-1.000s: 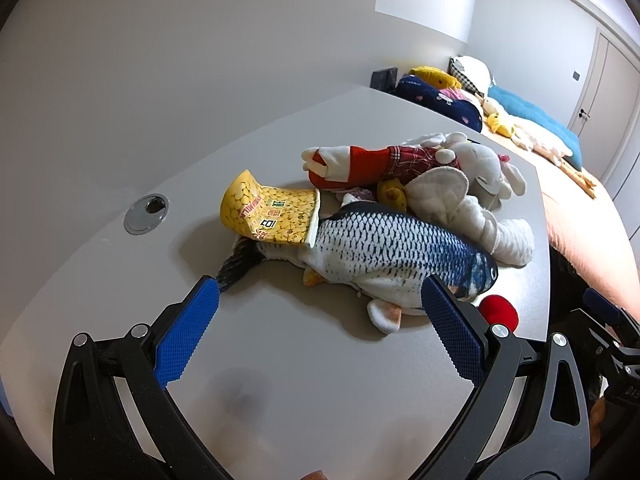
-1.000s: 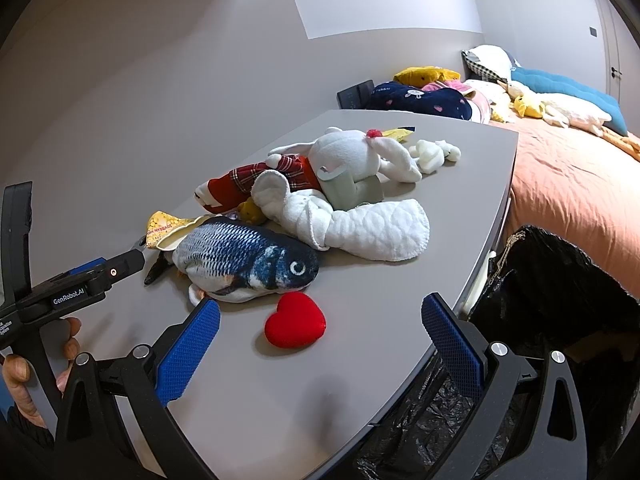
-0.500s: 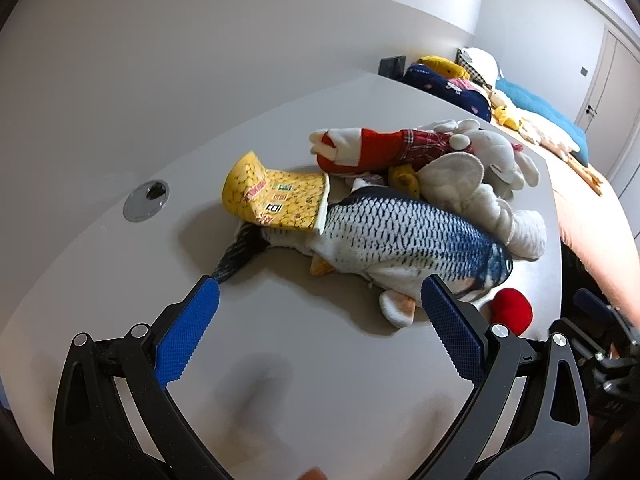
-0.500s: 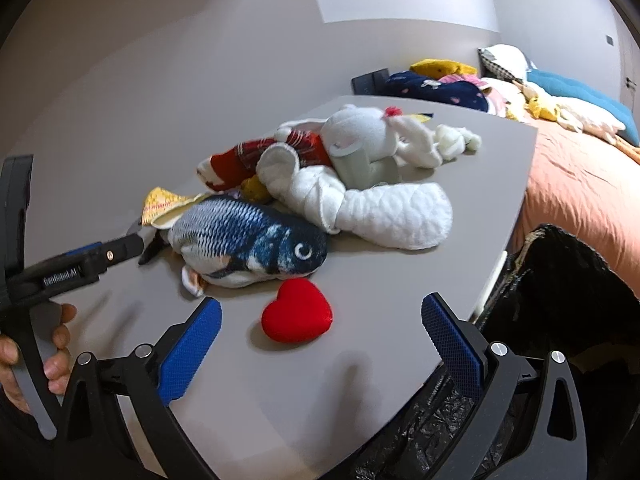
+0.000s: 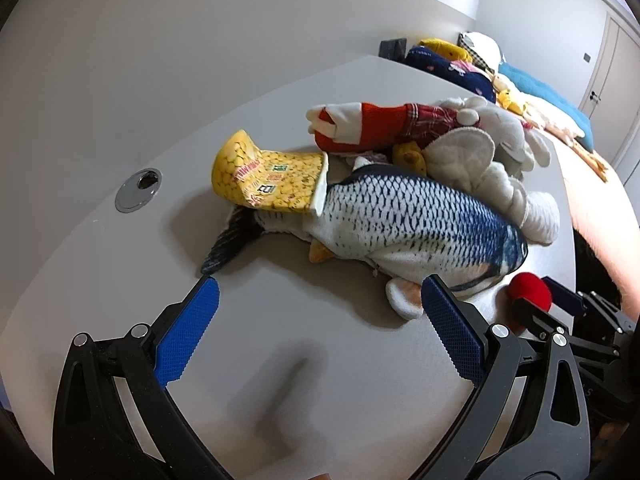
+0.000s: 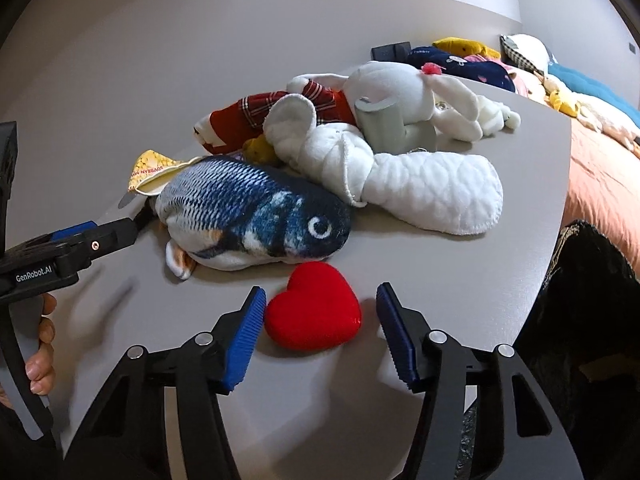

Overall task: Organize soft objects
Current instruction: 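Grasp the red heart with the right tool while the left tool grasps the blue fish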

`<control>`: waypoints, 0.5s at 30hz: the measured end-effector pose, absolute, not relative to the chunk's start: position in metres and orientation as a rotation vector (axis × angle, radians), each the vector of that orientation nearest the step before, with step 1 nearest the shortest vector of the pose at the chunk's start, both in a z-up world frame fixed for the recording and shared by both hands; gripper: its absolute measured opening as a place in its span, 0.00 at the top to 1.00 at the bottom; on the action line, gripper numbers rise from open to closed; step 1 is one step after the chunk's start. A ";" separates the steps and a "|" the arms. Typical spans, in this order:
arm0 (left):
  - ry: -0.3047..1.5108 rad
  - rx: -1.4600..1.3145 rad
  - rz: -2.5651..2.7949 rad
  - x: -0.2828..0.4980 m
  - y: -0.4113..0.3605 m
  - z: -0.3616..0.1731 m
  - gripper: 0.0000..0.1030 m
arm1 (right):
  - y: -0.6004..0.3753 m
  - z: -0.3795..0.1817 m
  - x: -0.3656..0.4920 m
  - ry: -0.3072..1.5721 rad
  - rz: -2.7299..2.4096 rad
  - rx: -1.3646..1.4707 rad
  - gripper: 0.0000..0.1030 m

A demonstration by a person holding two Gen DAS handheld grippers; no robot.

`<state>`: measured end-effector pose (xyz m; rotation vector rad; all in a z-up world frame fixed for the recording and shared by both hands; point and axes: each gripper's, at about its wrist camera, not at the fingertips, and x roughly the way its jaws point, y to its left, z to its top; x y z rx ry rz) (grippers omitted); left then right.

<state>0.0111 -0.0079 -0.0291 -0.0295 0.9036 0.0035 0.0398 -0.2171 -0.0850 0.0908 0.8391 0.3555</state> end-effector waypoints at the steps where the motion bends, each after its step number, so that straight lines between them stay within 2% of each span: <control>1: 0.911 -0.034 0.004 0.012 -0.008 -0.030 0.05 | -0.217 -0.085 0.041 0.839 0.356 0.085 0.51; 2: 0.914 -0.044 0.008 0.012 -0.008 -0.031 0.05 | -0.216 -0.085 0.041 0.838 0.355 0.079 0.54; 15: 0.931 -0.166 -0.011 0.027 -0.033 -0.022 0.05 | -0.234 -0.072 0.030 0.807 0.388 0.123 0.54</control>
